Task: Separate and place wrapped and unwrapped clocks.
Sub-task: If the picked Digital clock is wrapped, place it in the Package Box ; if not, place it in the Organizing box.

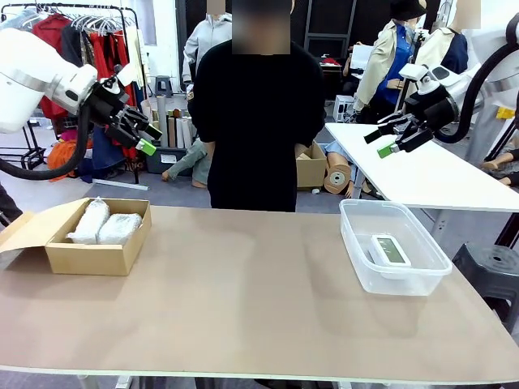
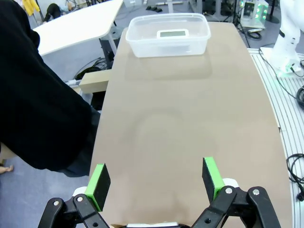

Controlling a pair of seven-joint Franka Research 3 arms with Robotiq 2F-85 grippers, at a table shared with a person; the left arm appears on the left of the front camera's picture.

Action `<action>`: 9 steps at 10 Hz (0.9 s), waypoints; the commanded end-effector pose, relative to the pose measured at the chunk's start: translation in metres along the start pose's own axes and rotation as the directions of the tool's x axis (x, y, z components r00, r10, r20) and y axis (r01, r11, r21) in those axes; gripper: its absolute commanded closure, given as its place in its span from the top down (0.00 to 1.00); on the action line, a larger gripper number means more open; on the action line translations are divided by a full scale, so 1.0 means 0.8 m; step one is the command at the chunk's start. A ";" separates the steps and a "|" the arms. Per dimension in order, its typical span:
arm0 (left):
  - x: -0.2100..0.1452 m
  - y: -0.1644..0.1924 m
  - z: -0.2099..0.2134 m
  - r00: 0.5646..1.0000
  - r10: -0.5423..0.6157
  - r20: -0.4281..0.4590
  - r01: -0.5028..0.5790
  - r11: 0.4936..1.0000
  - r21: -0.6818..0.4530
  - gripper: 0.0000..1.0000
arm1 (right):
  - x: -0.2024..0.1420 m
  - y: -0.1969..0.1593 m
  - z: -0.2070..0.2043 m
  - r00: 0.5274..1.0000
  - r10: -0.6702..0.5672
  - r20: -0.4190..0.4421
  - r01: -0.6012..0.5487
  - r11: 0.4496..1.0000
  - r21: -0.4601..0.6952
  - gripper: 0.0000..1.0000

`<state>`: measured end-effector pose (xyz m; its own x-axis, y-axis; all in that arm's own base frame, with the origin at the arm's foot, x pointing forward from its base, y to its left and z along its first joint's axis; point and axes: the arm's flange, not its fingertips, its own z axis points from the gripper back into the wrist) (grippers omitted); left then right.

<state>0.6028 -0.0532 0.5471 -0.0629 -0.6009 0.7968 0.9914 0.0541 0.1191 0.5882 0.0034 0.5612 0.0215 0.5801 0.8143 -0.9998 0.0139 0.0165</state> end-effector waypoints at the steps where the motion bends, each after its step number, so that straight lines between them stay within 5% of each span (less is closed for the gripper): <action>1: 0.003 -0.001 0.002 1.000 -0.005 0.004 0.005 1.000 -0.004 1.00 | 0.003 0.001 0.000 1.000 0.002 0.008 -0.002 1.000 -0.001 1.00; 9: 0.003 -0.001 0.002 1.000 -0.005 0.004 0.005 1.000 -0.004 1.00 | 0.003 0.001 0.000 1.000 0.002 0.008 -0.002 1.000 -0.001 1.00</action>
<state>0.6028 -0.0534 0.5478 -0.0643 -0.6006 0.7969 0.9914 0.0529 0.1199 0.5882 0.0034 0.5612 0.0215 0.5801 0.8143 -0.9998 0.0139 0.0165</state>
